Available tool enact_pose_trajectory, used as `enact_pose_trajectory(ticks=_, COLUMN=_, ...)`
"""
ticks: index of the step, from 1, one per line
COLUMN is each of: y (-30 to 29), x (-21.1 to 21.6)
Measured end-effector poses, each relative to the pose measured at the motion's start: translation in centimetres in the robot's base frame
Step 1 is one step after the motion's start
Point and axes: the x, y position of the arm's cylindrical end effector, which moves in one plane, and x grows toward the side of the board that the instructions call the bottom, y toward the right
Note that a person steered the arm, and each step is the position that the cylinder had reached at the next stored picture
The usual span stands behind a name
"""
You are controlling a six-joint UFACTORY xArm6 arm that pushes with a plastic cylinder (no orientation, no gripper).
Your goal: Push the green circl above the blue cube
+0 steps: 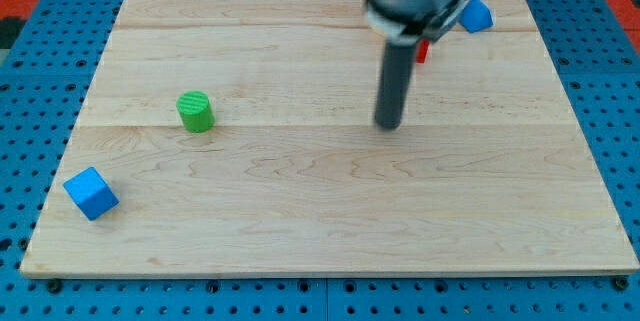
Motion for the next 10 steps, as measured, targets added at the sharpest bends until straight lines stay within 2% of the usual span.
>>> enact_pose_trajectory(ticks=2, y=-13.5, x=5.6)
enact_pose_trajectory(ticks=3, y=-16.2, x=6.9)
enact_pose_trajectory(ticks=7, y=-16.2, x=4.8)
enact_pose_trajectory(ticks=9, y=-18.2, x=-0.5)
enact_pose_trajectory(ticks=10, y=-15.9, x=-1.3)
